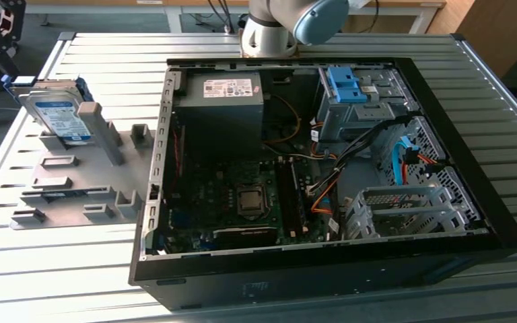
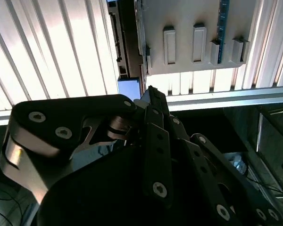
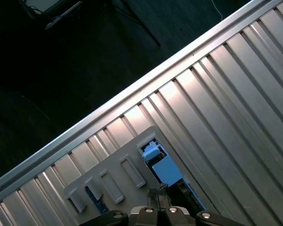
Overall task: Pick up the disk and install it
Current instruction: 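Pick up the disk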
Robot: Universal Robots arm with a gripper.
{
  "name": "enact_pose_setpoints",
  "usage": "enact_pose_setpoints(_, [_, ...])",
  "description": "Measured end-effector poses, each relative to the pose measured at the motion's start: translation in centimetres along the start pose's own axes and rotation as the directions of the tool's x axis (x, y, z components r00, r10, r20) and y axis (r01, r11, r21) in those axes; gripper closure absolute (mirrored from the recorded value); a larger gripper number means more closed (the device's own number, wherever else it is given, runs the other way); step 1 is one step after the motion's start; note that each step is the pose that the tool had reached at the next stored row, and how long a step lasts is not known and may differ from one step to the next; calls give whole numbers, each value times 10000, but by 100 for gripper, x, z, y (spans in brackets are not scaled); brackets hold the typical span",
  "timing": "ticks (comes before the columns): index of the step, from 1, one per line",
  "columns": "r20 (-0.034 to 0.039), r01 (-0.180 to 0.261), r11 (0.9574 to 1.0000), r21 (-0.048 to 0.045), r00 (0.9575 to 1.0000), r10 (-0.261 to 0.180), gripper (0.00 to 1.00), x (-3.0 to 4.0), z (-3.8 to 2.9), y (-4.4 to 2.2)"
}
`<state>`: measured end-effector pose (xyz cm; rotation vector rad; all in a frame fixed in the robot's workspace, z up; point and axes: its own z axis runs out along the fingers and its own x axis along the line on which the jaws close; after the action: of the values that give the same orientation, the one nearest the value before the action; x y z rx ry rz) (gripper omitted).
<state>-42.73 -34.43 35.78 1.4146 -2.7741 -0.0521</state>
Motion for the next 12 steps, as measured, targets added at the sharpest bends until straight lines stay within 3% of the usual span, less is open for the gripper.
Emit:
enact_pose_setpoints(6, [-13,297,9996,2,9996,-297,89,0,0,0])
enact_pose_setpoints(12, [-14,303,9995,3,9995,-303,89,0,0,0])
